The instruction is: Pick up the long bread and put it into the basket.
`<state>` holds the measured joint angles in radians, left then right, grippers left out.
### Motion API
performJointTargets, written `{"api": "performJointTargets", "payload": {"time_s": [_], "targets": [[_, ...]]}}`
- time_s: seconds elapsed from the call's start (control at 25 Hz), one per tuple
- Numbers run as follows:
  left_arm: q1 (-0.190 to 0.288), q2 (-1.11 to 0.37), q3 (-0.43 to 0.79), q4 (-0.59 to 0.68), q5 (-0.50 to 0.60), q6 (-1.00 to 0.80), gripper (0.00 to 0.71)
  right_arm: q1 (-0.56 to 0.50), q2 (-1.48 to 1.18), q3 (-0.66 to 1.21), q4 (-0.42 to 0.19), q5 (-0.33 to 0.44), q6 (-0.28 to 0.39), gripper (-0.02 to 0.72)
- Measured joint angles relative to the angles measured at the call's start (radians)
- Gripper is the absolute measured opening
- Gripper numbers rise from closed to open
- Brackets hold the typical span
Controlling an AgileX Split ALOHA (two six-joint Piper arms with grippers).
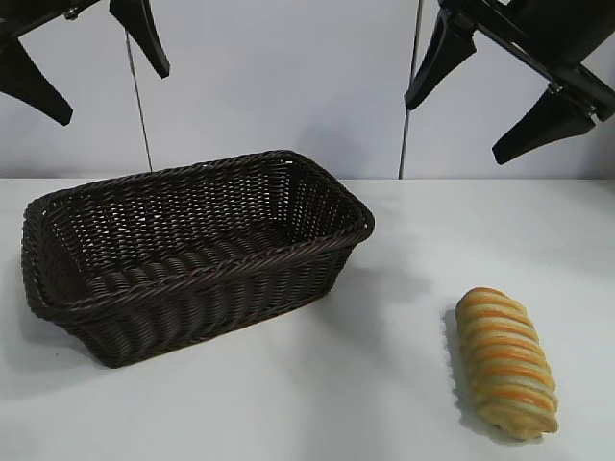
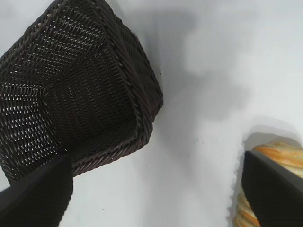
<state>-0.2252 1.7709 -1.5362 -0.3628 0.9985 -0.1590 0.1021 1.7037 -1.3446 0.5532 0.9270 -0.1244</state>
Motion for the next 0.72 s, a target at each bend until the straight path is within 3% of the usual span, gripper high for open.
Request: {"api": "performJointTargets", "payload": {"time_s": [0.72], "targets": [[0.000, 0.000, 0.000, 0.000, -0.002, 0.000, 0.687, 0.000, 0.000, 0.000, -0.003, 0.001, 0.000, 0.695]]}}
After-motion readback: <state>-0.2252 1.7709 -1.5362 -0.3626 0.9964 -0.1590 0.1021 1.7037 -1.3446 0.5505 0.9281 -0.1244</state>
